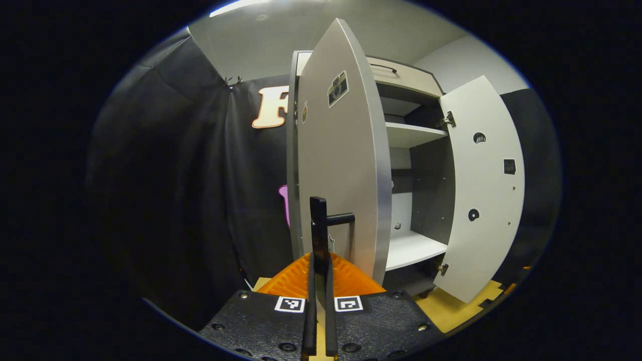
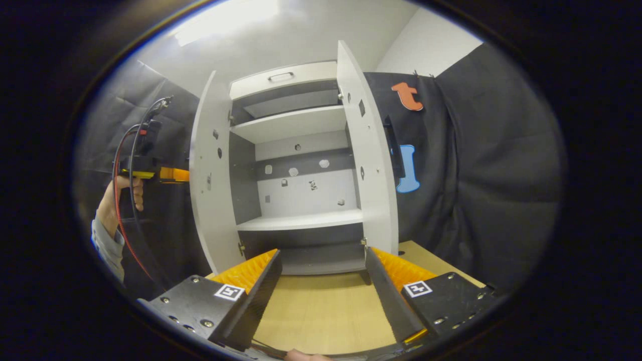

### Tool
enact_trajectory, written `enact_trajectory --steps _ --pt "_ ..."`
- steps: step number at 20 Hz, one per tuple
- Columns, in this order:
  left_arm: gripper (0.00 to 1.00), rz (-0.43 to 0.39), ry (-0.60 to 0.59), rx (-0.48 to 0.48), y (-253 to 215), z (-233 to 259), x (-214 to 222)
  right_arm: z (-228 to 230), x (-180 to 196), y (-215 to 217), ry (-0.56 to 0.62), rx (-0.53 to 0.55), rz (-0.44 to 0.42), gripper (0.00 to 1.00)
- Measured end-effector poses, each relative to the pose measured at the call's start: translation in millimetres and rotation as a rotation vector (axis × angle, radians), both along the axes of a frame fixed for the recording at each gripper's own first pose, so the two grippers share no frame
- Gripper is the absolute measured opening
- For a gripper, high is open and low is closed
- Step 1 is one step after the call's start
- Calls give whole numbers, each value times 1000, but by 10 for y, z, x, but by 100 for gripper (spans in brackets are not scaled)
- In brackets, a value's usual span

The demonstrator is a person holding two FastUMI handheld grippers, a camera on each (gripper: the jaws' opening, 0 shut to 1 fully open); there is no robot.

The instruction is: Open the right door of the double-door shoe cabinet with the right hand, and open the left door with the left hand.

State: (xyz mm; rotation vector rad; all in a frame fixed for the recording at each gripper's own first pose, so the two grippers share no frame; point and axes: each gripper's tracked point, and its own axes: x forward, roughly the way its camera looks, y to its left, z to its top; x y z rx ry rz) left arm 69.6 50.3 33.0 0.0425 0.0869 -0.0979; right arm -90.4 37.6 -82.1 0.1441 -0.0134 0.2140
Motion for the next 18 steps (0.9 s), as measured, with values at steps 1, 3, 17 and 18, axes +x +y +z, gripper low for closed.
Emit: enact_trajectory --steps 1,3,17,18 --pt "7 3 -2 -1 38 -5 -3 -12 0 27 1 -3 2 99" --pt "4 14 -9 13 136 -9 -6 -18 5 76 2 -9 8 99" --pt "1 42 -15 3 554 -21 29 -76 51 182 15 -27 15 99" --pt "1 42 -12 0 555 -28 27 -70 49 188 15 -30 14 99"
